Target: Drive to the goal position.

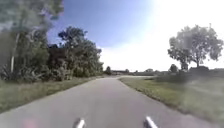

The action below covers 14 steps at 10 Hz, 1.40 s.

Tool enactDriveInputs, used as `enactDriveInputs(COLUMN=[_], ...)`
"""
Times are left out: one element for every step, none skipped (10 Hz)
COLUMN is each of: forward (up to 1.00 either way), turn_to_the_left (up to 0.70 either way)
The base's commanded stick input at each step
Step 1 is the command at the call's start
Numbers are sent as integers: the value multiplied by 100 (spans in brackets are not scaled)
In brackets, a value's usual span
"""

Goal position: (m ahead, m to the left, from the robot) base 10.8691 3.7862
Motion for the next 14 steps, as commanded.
enactDriveInputs(forward=[70, 70, 70, 70, 70, 70, 70, 70, 70, 70, 70, 70, 70, 70], turn_to_the_left=[35, 35, 35, 35, 35, 29, 10, 0, 0, 0, 0, 0, 0, 0])
